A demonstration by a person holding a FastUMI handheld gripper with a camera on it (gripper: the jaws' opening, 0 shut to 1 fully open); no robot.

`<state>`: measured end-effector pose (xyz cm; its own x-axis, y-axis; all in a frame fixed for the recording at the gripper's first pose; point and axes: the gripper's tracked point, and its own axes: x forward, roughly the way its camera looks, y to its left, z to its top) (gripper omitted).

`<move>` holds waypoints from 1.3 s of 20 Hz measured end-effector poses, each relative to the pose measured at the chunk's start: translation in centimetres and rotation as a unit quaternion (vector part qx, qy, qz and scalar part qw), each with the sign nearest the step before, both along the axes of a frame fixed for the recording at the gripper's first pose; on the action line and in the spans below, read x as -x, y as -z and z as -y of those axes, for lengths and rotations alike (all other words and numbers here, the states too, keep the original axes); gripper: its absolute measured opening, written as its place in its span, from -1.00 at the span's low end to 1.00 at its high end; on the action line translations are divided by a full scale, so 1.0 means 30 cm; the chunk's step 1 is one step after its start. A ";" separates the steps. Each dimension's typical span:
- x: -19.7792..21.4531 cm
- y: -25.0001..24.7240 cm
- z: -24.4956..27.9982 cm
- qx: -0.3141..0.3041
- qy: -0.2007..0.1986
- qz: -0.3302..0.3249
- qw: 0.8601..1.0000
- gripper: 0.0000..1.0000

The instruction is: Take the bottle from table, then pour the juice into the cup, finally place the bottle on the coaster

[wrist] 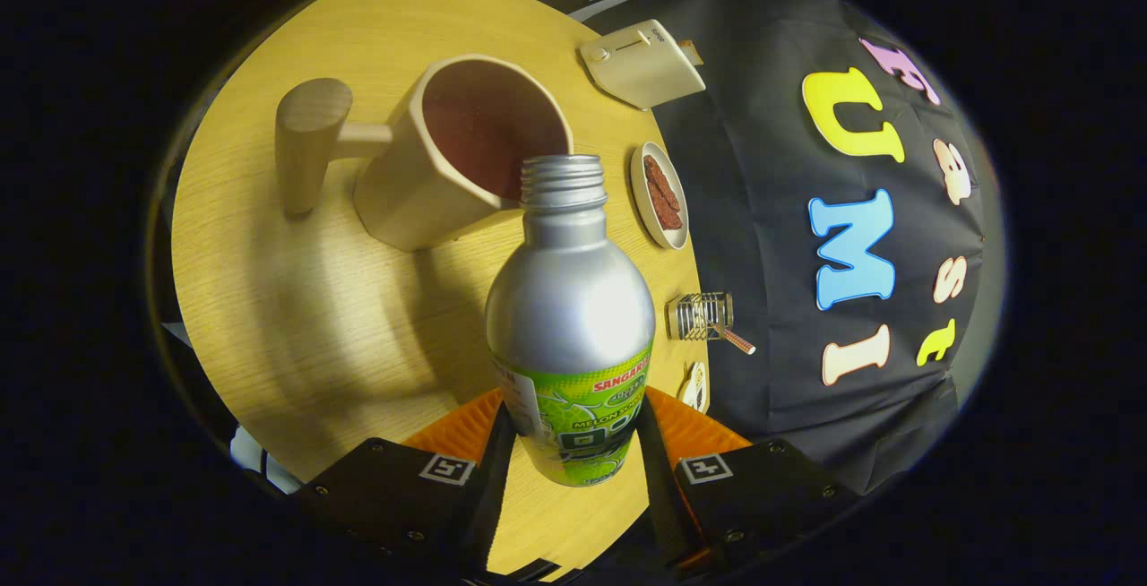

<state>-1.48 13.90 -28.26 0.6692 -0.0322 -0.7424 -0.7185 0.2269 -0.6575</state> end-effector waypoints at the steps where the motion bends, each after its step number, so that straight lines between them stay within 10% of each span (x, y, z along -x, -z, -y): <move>1: -0.003 -0.002 0.002 0.007 -0.002 -0.001 1.000 0.37; 26: -0.059 -0.071 0.024 0.127 -0.053 -0.013 0.990 0.37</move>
<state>0.28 13.19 -26.12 0.6590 -0.1504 -0.7370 -0.7474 -0.0205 -0.6641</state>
